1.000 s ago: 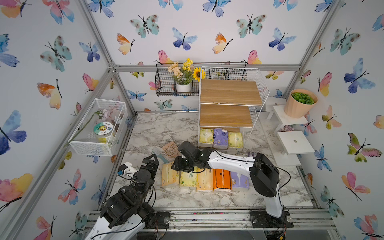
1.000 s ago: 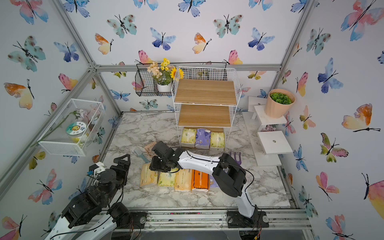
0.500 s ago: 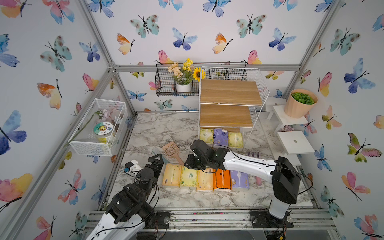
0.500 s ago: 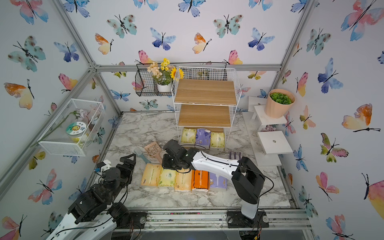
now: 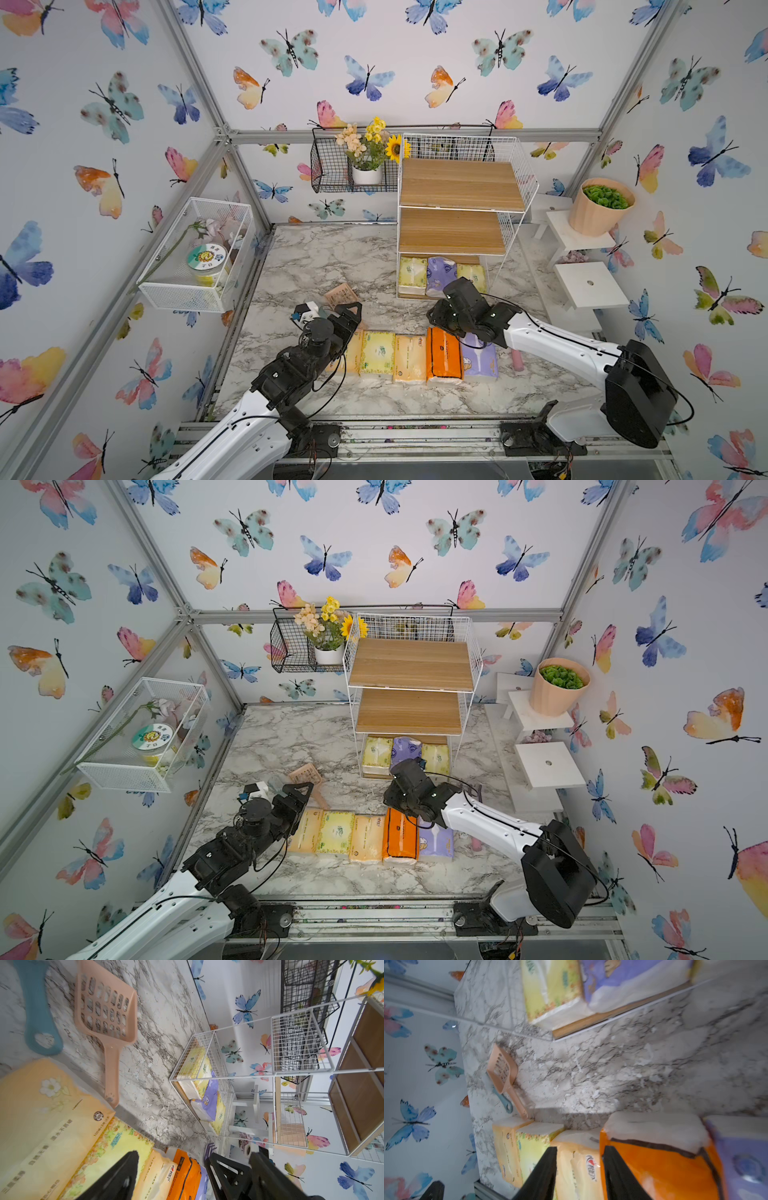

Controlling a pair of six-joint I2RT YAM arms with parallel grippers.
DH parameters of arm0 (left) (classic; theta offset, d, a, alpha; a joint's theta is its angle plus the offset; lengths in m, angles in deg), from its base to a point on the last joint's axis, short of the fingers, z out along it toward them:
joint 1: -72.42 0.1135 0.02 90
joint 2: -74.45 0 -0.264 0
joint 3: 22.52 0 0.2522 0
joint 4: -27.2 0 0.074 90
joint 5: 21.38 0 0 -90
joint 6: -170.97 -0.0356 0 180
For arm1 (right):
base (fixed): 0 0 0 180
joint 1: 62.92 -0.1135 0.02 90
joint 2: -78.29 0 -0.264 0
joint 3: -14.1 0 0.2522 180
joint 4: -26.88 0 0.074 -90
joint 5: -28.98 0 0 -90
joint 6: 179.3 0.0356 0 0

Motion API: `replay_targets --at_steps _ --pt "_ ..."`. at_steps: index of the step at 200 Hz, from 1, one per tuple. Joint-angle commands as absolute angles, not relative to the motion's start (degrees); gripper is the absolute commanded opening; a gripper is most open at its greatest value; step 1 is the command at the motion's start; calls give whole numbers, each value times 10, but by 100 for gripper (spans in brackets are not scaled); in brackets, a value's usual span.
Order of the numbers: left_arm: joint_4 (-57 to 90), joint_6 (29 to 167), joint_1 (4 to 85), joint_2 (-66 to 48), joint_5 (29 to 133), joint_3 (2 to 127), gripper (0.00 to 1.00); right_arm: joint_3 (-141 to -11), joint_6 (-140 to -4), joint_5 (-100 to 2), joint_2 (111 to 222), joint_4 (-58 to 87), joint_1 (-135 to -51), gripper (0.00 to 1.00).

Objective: Remove the tissue boxes from the shelf
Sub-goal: Place the box of tissues at the center of the board.

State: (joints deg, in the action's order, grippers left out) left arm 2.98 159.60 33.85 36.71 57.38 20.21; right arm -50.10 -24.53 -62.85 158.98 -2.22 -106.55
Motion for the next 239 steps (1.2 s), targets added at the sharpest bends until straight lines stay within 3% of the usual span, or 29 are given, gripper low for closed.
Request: replay_targets --at_steps 1,40,118,239 --pt "93 1588 342 355 617 195 88 -464 -205 -676 1572 2 -1033 44" --pt "116 1591 342 344 619 184 88 -415 -184 -679 1560 49 -976 46" --pt "102 1598 356 348 620 168 86 -456 -201 -689 1617 117 -932 51" --pt "137 1574 418 312 690 169 86 -475 -217 -652 1681 232 -903 38"
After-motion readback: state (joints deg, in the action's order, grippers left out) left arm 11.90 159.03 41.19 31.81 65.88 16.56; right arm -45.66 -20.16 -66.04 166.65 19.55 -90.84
